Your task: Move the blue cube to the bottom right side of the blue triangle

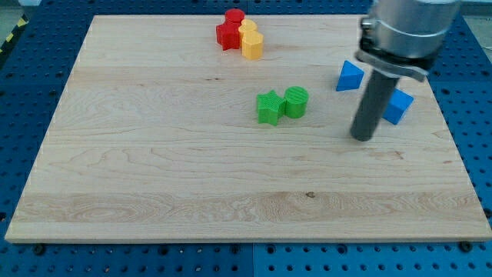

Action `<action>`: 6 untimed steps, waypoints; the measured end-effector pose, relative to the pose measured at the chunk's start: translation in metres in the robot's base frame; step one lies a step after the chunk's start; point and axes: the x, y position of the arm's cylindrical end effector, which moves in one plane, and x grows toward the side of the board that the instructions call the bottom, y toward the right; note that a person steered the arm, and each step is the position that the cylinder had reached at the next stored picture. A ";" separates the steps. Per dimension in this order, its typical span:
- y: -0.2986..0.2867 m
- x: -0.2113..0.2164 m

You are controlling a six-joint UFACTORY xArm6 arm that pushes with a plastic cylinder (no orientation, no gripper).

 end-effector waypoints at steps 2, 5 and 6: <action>0.082 -0.002; 0.033 -0.030; 0.013 -0.046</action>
